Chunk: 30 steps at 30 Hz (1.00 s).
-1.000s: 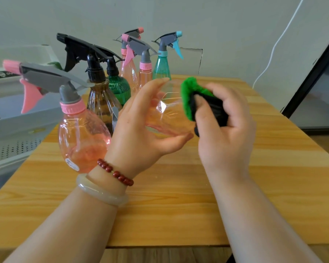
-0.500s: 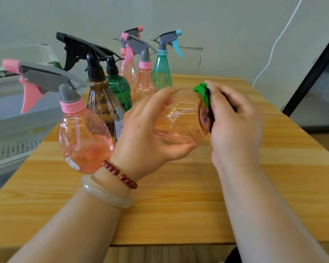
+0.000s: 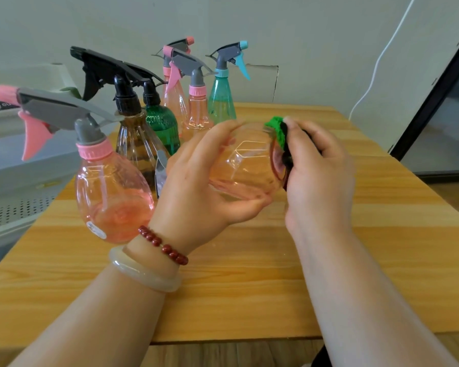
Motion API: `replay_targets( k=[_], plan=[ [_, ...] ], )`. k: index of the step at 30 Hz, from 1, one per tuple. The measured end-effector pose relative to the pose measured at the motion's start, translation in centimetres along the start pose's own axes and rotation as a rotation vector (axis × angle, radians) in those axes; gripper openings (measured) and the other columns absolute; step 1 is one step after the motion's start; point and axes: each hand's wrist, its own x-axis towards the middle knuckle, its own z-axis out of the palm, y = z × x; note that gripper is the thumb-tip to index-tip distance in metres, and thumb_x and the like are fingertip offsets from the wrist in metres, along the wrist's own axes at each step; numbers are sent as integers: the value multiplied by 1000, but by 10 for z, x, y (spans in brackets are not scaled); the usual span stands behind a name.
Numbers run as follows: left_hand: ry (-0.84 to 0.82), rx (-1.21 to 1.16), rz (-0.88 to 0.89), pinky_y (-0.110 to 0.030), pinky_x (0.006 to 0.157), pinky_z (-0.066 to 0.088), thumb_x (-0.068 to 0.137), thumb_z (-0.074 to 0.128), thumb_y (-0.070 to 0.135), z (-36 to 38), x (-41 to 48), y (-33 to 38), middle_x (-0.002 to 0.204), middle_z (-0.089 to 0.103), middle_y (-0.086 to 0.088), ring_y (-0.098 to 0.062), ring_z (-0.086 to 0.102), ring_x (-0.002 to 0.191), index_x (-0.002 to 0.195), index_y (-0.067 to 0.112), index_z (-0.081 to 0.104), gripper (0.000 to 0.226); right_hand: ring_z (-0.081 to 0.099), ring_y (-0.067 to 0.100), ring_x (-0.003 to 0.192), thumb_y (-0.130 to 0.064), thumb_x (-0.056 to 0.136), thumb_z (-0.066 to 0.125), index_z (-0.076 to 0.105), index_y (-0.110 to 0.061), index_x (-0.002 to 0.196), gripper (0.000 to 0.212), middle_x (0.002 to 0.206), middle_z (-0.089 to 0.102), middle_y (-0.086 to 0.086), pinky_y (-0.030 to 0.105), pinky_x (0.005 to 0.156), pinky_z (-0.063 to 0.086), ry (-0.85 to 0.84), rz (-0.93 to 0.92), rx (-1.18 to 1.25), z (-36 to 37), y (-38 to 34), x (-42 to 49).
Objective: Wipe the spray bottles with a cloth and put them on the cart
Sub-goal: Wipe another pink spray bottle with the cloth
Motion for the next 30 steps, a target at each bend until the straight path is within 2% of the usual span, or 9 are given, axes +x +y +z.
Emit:
replay_targets(
  k=[2, 6, 8, 11, 13, 15, 20, 26, 30],
  plan=[
    [-3, -26, 2, -45, 101, 48, 70, 80, 49, -1, 1, 2, 131, 58, -1, -18, 56, 123, 139, 23, 40, 84, 67, 5, 77, -12, 93, 64, 72, -28, 79, 23, 78, 71, -11, 24, 70, 54, -40, -219, -78, 0, 0, -4],
    [13, -14, -31, -40, 105, 45, 70, 77, 46, 0, 3, 2, 132, 57, 3, -13, 54, 124, 138, 18, 47, 80, 67, 22, 105, -3, 88, 66, 72, -6, 97, 11, 101, 70, 8, 37, 98, 50, -289, -828, -341, -2, 3, -6],
    [3, -11, -40, -45, 103, 46, 70, 78, 46, 2, 1, 1, 129, 59, 0, -16, 56, 121, 139, 12, 48, 83, 67, 16, 101, -7, 90, 66, 73, -11, 93, 9, 97, 71, 1, 31, 93, 51, -242, -769, -376, -4, 3, -2],
    [-4, -3, -24, -50, 101, 46, 69, 84, 47, 3, 0, -1, 130, 59, -1, -19, 57, 122, 139, 17, 46, 85, 66, 5, 77, -17, 92, 66, 72, -32, 75, 24, 76, 70, -13, 24, 71, 51, -48, -188, -104, 1, 0, -2],
    [-8, -30, -28, -49, 102, 46, 69, 85, 47, 3, 1, -1, 132, 59, -3, -23, 57, 123, 140, 15, 45, 88, 65, 7, 71, -17, 95, 64, 73, -28, 71, 27, 72, 69, -10, 24, 65, 50, 3, 47, 53, 4, 2, -3],
    [12, -58, -40, -48, 101, 48, 70, 84, 47, 1, 2, 0, 131, 59, -4, -22, 57, 123, 142, 13, 44, 89, 67, 7, 78, -16, 96, 62, 73, -30, 79, 24, 80, 71, -10, 24, 69, 51, -11, -32, 63, 6, 5, -8],
    [78, -63, -76, -35, 100, 50, 72, 79, 46, -5, 5, 6, 133, 57, -1, -14, 58, 118, 142, 11, 44, 86, 59, 15, 122, -13, 96, 55, 63, -15, 113, 19, 120, 64, 2, 30, 104, 45, -218, -680, -229, 2, 14, -18],
    [69, -123, -72, -43, 95, 53, 72, 84, 42, -5, 6, 3, 134, 55, -5, -24, 56, 124, 142, 10, 43, 87, 69, 12, 99, -22, 93, 59, 72, -25, 102, 16, 102, 74, -3, 32, 84, 53, -59, -112, 41, 1, 17, -9],
    [106, -123, -82, -29, 100, 49, 74, 85, 35, -9, 7, 5, 133, 57, -5, -18, 57, 122, 140, 5, 43, 84, 59, 16, 124, -14, 93, 61, 68, -19, 105, 15, 118, 68, 2, 38, 105, 46, -200, -476, -127, -1, 13, -17]
  ],
)
